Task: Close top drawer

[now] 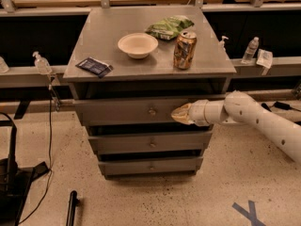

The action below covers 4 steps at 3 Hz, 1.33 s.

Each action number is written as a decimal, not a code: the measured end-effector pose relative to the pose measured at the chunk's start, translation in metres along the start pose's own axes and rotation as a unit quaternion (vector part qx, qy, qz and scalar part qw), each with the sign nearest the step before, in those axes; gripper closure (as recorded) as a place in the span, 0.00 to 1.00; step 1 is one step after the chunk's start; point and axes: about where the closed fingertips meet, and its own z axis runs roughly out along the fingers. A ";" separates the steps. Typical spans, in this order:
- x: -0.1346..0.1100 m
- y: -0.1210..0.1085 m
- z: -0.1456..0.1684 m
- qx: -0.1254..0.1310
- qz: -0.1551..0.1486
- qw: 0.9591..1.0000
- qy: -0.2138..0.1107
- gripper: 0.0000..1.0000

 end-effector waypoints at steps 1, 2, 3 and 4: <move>0.000 -0.002 0.002 -0.001 0.004 1.000 0.004 1.00; 0.001 -0.002 0.002 -0.001 0.004 1.000 0.004 1.00; 0.001 0.013 -0.006 0.005 0.007 1.000 -0.006 1.00; -0.004 0.045 -0.027 0.012 0.003 1.000 -0.011 1.00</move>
Offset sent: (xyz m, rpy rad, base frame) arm -0.0004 -0.0079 -0.0047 0.0121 0.0205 -0.0339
